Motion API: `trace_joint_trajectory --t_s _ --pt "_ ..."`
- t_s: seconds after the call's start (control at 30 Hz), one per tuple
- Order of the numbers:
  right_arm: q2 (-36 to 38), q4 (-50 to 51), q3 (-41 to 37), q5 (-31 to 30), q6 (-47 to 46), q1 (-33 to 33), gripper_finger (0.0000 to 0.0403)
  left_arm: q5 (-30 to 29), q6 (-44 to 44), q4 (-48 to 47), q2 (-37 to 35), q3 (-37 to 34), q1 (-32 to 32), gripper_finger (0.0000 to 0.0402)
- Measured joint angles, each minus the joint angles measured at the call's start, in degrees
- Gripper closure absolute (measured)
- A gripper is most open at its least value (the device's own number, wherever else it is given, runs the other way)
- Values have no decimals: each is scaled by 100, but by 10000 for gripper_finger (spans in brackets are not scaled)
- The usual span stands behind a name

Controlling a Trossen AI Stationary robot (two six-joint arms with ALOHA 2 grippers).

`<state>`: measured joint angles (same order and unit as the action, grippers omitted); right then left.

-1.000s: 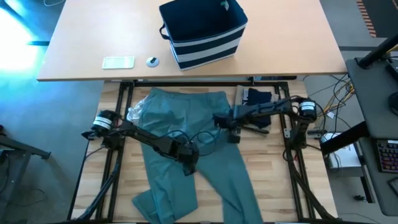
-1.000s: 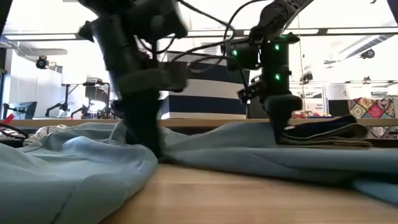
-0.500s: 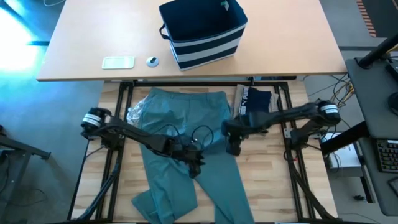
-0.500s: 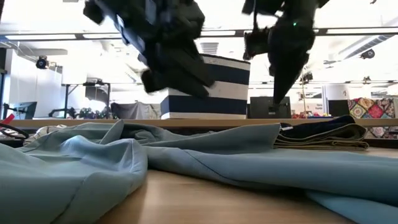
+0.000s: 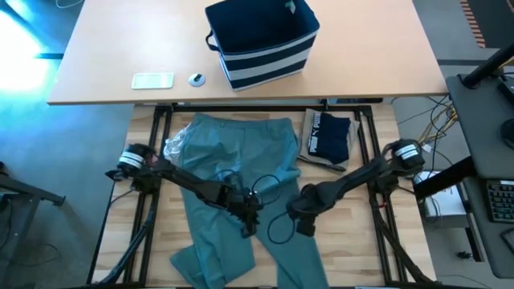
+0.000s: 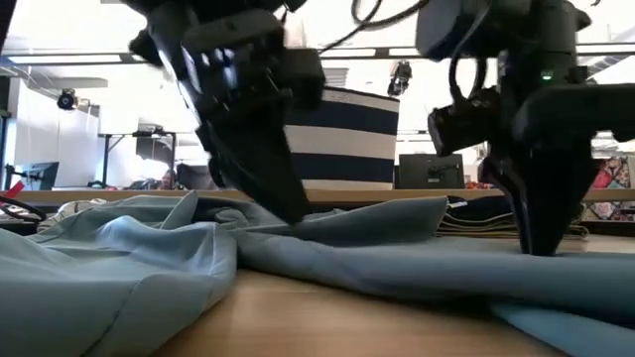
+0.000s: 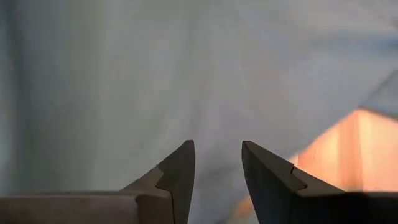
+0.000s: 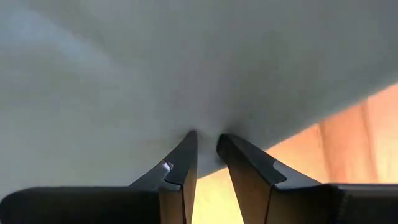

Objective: Fold Laundry from Bin
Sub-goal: Fold the blue pants

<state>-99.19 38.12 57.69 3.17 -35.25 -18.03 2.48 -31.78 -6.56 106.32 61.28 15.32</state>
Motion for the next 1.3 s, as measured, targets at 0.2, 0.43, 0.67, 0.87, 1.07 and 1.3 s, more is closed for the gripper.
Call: trace_joint_trajectory --t_s 0.2,0.43,0.67,0.87,1.07,1.3 --pt "0 1331 39 -999 793 686 319 -683 477 -1866 -872 9 -144 284" --pt "1127 1415 16 -1255 569 1138 319 -817 323 -1313 -1396 -2 -110 284" --pt "1888 642 14 -1013 -926 152 319 -612 60 1245 -435 2 69 286" --pt "1805 335 -19 -1005 -2243 -1391 319 -473 -190 2743 716 168 64 289" --pt "1256 59 -21 -959 -3312 -2332 319 22 -269 2124 1671 896 40 293" --pt "349 -323 -26 -582 -3234 -2298 319 445 -340 370 1084 948 507 325"
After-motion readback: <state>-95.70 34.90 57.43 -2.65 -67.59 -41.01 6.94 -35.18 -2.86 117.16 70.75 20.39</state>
